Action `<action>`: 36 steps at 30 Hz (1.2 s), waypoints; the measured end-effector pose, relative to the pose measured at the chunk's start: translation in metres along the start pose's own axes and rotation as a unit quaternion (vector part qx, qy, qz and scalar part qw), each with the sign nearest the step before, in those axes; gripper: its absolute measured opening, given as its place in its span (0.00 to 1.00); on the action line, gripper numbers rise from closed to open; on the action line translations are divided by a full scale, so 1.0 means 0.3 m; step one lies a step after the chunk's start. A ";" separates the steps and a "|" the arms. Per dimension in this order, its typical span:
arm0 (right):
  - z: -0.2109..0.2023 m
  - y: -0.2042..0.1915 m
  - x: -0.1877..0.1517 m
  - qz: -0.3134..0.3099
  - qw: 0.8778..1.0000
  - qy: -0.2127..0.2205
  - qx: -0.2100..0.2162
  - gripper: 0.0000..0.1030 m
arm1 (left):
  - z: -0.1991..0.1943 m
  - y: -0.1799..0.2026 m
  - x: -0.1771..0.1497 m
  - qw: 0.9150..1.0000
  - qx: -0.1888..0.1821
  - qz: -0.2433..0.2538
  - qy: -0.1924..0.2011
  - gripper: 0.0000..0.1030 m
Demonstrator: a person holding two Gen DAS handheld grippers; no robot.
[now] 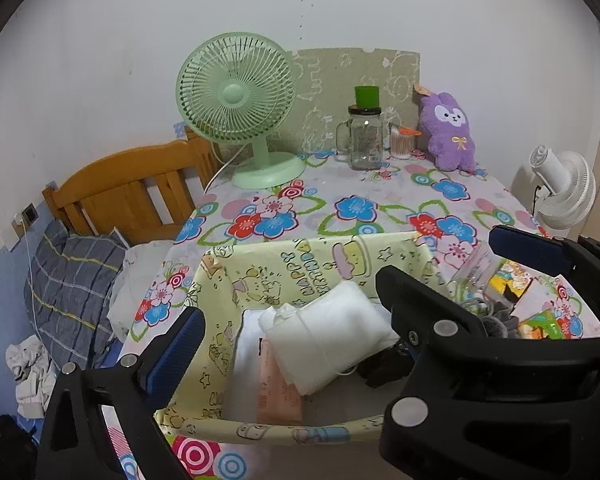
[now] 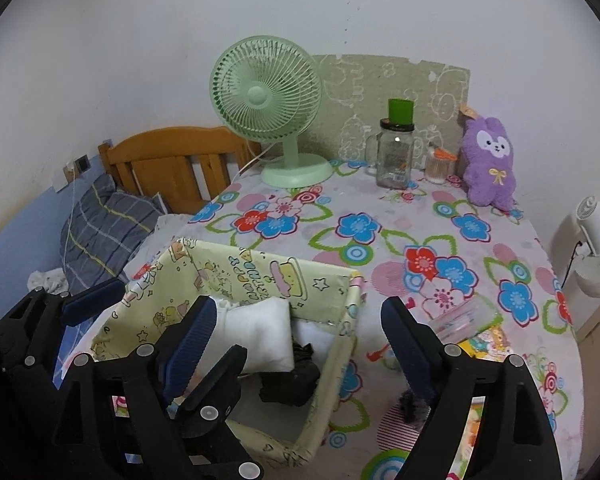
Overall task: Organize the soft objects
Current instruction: 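Drop the white cloth into the box with the right tool while the left releases the packet, then withdraw both open tools from the box toward the gray glove and green tissue pack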
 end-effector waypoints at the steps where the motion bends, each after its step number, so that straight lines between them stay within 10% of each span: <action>1: -0.011 0.007 0.003 0.000 1.000 0.003 -0.002 0.86 | -0.006 0.007 0.004 1.000 -0.001 0.000 0.002 0.98; 36: -0.359 0.234 0.043 0.001 0.996 0.073 -0.059 0.97 | -0.217 0.280 0.092 0.998 -0.046 -0.006 0.051 0.98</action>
Point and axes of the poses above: each gripper's, at about its wrist camera, not at the fingertips, and z roughly the way its jaws point, y to its right, x to its top, the point moved 4 cm from there along z, roughly the way its jaws point, and after that the axes turned 13 degrees about y, right-handed, at the moved point
